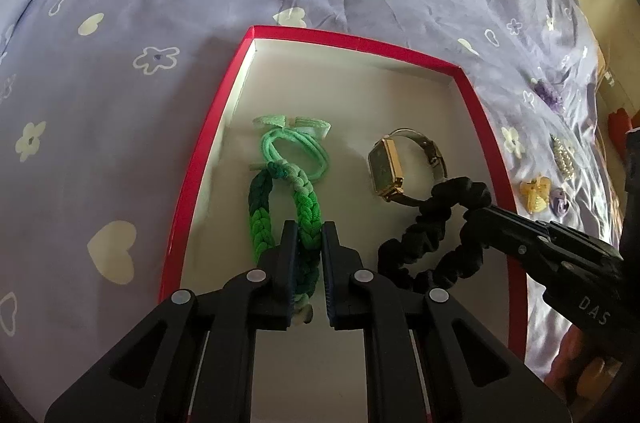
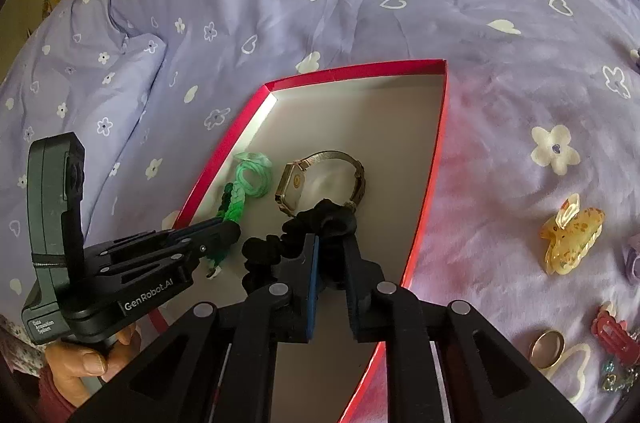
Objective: Organize jewelry
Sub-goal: 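Lower the bracelet into the red box with the left tool while the right drops the scrunchie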
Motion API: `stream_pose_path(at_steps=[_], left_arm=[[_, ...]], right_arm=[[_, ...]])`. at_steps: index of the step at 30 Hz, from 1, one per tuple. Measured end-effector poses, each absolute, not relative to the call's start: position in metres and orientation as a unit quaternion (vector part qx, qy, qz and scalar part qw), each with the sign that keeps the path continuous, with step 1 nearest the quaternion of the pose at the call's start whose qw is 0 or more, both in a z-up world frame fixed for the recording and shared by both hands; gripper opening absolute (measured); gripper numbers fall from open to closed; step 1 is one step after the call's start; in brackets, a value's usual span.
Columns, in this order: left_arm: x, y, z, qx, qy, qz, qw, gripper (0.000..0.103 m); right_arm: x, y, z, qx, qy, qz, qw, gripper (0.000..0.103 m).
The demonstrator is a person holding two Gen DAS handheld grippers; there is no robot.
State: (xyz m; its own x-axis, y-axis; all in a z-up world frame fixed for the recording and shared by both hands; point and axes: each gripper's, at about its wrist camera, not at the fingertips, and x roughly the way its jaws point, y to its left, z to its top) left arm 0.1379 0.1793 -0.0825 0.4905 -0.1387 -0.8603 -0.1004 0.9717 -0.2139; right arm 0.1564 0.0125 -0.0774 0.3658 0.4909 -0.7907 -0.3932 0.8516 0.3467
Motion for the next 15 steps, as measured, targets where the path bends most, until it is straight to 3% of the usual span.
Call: stream_pose_path(at_steps=[6, 10, 15], left_arm=[[0.139, 0.18, -0.084, -0.119, 0.507, -0.008, 0.854, 0.013], [0.136, 0.181, -0.079, -0.121, 0.503, -0.006, 0.856, 0.03], [0.131, 0.183, -0.072, -0.119, 0.496, -0.001, 0.86, 0.038]], right_arm=[[0.157, 0.012, -0.077, 0.044, 0.5, 0.267, 0.823, 0.015], [0.154, 0.01, -0.073, 0.048, 0.495, 0.274, 0.823, 0.021], [0.151, 0.011, -0.069, 0.051, 0.491, 0.277, 0.824, 0.032]])
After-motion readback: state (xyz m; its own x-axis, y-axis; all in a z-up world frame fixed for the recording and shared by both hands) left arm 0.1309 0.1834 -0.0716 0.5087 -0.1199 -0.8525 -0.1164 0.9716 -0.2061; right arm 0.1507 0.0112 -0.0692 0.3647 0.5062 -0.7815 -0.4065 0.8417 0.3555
